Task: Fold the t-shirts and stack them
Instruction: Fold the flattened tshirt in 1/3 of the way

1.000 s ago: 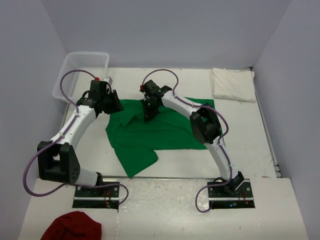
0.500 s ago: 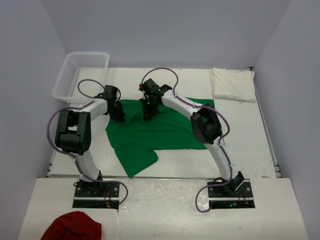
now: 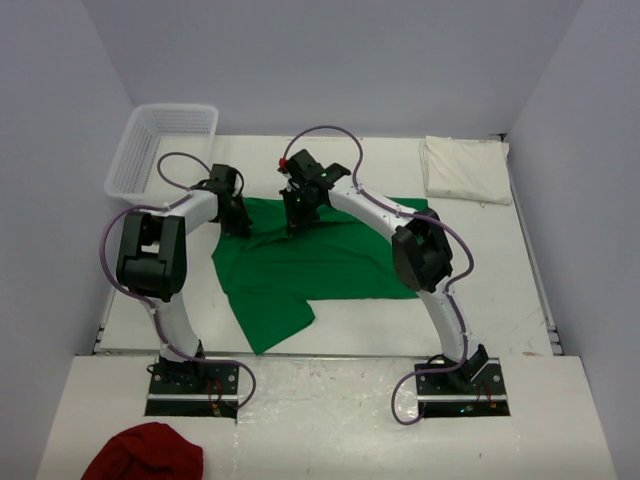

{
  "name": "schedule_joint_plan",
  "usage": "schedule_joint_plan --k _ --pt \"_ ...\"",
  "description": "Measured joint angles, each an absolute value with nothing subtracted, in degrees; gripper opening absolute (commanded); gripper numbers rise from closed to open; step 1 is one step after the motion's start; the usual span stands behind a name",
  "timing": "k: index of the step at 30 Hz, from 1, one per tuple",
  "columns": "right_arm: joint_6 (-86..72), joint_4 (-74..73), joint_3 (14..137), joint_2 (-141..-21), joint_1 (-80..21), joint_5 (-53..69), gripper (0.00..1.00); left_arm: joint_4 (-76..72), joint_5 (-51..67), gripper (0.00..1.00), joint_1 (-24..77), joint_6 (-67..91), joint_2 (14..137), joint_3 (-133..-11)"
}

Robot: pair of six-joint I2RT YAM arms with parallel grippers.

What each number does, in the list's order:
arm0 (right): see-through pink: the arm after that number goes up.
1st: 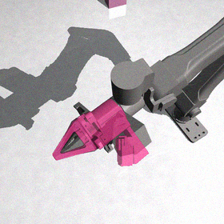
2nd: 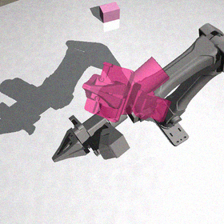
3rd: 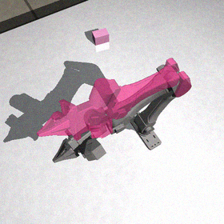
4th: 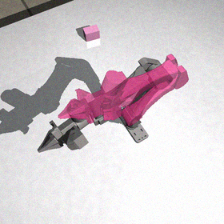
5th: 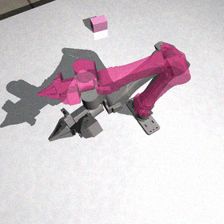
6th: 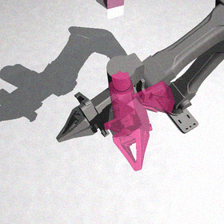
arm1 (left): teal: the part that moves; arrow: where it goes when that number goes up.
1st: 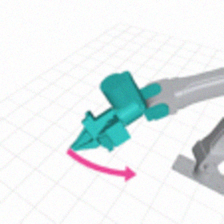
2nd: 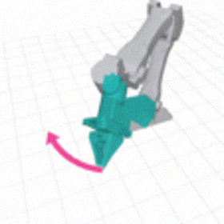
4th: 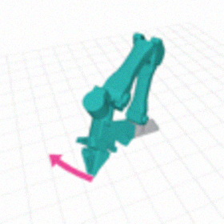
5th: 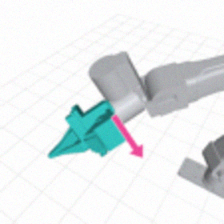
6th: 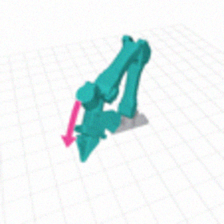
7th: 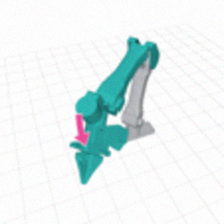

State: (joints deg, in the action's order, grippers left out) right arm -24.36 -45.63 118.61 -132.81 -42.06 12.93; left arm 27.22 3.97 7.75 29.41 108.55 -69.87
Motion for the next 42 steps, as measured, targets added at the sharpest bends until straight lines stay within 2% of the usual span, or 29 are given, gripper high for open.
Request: schedule_joint_plan --k 20,38,41,42 --pt "-23.1 -48.4 119.4 -130.7 -42.0 11.0 0.01 27.3 3.5 0.0 7.7 29.4 108.5 -69.9" --pt "-21.8 -51.6 128.3 -130.7 -40.2 13.0 0.02 27.3 3.2 0.0 7.6 29.4 108.5 -70.0" --pt "-21.8 -52.4 129.4 -130.7 -39.6 14.0 0.08 27.4 3.0 0.0 7.6 29.3 108.5 -70.0" --pt "-21.8 -52.7 129.7 -130.7 -39.3 14.4 0.18 27.4 2.9 0.0 7.6 29.3 108.5 -70.0"
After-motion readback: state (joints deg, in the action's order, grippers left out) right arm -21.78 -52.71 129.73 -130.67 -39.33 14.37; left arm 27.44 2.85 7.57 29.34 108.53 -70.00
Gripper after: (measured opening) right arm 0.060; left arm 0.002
